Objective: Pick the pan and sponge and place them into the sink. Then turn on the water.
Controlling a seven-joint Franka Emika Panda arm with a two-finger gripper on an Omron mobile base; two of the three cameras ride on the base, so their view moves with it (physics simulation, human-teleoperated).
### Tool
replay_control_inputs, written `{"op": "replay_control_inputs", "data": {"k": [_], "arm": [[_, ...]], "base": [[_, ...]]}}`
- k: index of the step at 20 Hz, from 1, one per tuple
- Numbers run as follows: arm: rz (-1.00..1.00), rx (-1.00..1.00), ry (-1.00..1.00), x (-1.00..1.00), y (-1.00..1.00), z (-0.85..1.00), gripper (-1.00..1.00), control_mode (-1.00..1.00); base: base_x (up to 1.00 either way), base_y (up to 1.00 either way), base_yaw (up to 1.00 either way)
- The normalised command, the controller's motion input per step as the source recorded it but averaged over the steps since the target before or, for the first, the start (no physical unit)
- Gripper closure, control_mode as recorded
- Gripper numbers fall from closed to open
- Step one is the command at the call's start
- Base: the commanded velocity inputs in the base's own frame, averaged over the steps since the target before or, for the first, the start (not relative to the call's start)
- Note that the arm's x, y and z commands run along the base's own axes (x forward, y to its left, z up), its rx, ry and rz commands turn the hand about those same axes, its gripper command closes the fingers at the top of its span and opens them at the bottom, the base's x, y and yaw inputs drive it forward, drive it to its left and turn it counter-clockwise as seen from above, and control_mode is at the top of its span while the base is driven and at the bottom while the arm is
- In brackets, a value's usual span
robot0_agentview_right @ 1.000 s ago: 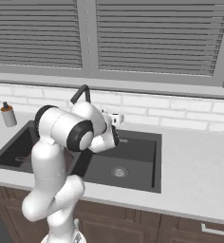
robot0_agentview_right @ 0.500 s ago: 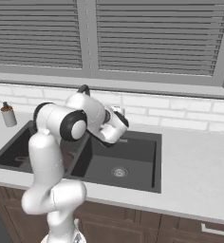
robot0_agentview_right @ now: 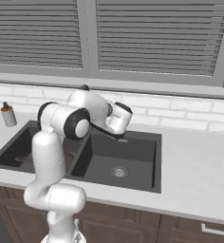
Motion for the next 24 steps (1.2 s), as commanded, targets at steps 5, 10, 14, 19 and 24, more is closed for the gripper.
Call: {"op": "replay_control_inputs", "data": {"k": [5,10,14,19,24], "arm": [[0.00,0.00,0.00,0.00,0.00,-0.29,-1.00,-1.00],[0.00,0.00,0.00,0.00,0.00,-0.21,-1.00,-1.00],[0.00,0.00,0.00,0.00,0.06,-0.20,-1.00,-1.00],[0.00,0.00,0.00,0.00,0.15,-0.21,-1.00,-1.00],[0.00,0.00,0.00,0.00,0.15,-0.24,-1.00,-1.00]], "base": [[0.00,0.00,0.00],[0.00,0.00,0.00],[0.00,0.00,0.00],[0.00,0.00,0.00],[0.00,0.00,0.00]]}}
